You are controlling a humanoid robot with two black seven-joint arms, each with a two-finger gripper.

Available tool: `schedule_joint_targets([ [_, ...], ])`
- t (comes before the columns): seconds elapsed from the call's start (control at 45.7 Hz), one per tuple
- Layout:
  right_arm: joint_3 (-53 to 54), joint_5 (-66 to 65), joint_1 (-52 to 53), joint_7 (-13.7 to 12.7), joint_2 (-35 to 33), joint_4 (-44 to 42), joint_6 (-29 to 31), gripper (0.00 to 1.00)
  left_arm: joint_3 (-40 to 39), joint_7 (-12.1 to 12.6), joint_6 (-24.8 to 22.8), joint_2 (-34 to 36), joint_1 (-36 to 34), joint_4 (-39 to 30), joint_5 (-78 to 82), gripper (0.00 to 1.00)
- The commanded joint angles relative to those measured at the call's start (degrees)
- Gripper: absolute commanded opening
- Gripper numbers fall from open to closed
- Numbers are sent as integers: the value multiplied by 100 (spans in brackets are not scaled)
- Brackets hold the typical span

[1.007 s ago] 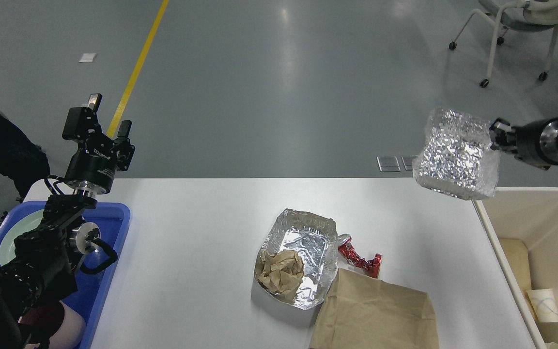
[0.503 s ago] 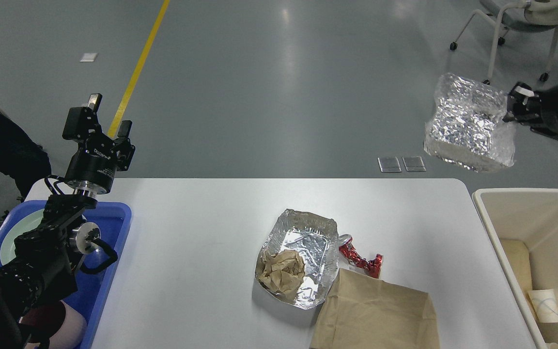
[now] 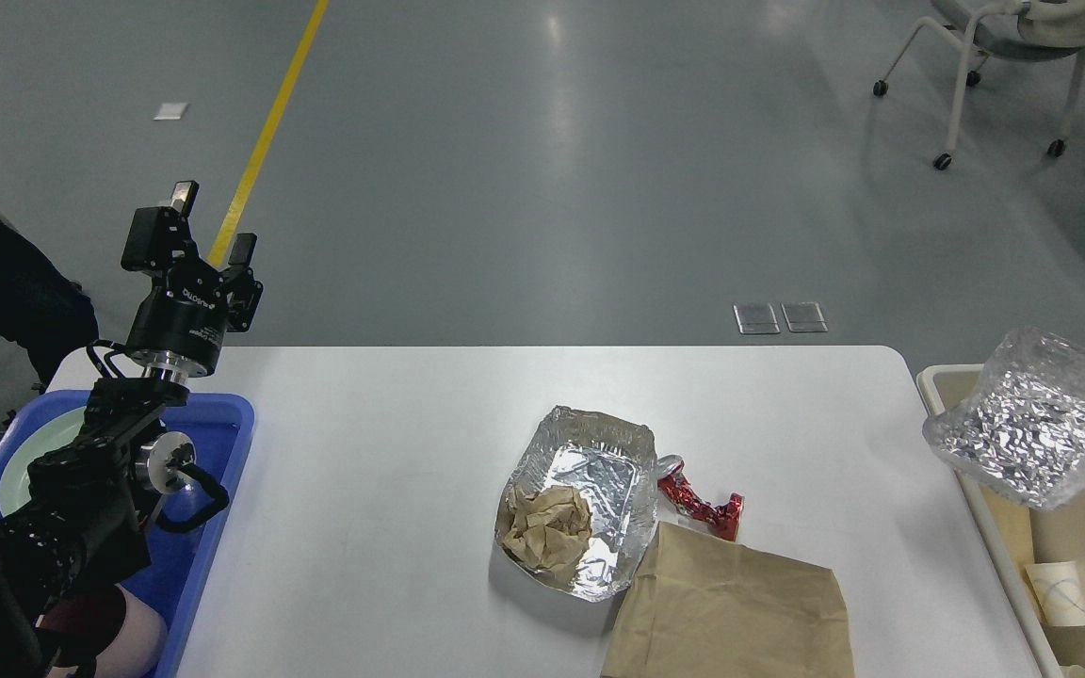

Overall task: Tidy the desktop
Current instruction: 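Lift the foil packet and drop it into the white bin, then raise the right gripper out of the bin toward the table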

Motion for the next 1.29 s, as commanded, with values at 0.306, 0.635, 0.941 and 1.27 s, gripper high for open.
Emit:
schedule_joint_targets([
  [0.306, 327, 133, -1478, 5, 544, -1866, -55, 41, 0, 0, 8, 0, 3, 0, 0, 96],
  [0.635, 318, 169, -1269, 5, 553, -1805, -20, 100, 0, 0, -1, 0, -5, 0, 0, 96],
  [0.941, -296, 169, 515, 41, 903, -654, 59, 100, 0, 0, -1, 0, 3, 0, 0, 96],
  [1.27, -1625, 160, 2800, 41, 2143, 1164, 1121, 100, 0, 0, -1, 0, 3, 0, 0, 96],
])
